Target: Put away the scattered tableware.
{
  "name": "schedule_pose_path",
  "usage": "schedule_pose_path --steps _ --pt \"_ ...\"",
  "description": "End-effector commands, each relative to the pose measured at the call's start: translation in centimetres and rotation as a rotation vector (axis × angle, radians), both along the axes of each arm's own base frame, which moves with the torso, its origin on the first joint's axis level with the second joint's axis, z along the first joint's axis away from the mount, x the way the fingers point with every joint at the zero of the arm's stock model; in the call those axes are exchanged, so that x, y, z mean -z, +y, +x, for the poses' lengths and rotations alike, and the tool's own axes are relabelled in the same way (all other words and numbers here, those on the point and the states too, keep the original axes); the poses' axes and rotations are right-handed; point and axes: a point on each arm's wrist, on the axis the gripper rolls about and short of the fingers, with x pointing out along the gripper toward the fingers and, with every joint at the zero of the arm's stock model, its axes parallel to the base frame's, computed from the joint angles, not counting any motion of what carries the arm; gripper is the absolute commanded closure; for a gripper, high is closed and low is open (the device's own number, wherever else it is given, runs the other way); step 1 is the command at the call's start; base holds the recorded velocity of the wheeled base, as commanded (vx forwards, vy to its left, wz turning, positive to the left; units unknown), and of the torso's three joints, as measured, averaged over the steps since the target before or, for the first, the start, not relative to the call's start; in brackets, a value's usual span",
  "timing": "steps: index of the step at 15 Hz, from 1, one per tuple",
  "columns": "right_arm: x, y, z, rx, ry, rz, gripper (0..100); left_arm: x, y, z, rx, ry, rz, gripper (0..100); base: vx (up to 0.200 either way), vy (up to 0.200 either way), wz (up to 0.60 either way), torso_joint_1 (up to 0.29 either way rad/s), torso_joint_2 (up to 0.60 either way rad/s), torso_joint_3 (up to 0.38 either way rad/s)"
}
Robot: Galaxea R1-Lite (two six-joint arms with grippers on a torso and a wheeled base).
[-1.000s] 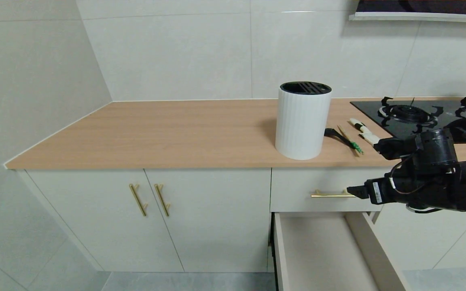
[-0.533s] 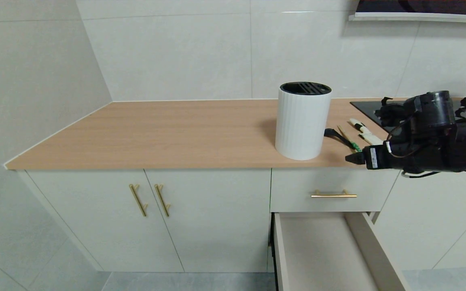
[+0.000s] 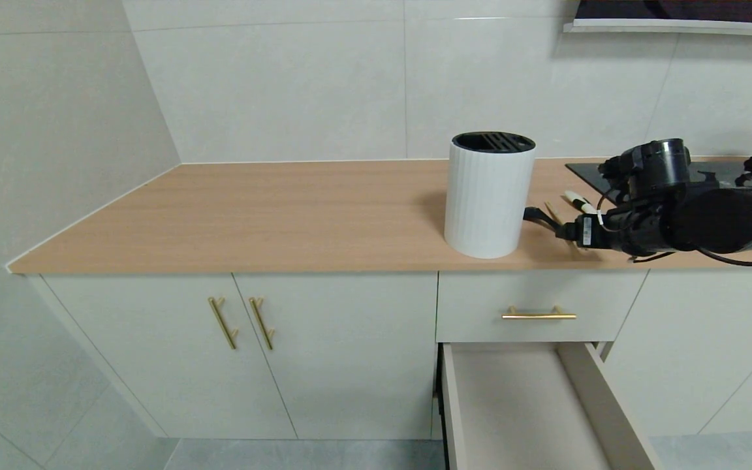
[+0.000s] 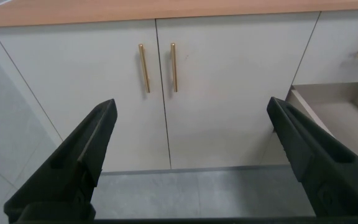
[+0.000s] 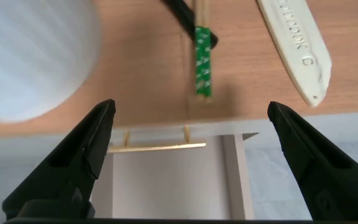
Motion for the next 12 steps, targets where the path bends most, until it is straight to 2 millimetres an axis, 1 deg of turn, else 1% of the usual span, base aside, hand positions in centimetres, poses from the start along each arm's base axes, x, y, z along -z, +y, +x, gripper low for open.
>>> schedule_pose_path --steps 1,3,12 --pt "1.8 -0.2 1.6 0.027 0.029 0.002 0 0.0 0.0 0.0 0.0 0.002 0.0 0 0.0 0.0 0.0 0.0 0.0 0.0" --pt "2.4 -0.4 2.3 0.047 0.034 0.012 0 0.0 0.0 0.0 0.0 0.002 0.0 0 0.0 0.0 0.0 0.0 0.0 0.0" --pt "3.0 -0.5 3.0 0.056 0.021 0.022 0 0.0 0.0 0.0 0.0 0.002 0.0 0 0.0 0.0 0.0 0.0 0.0 0.0"
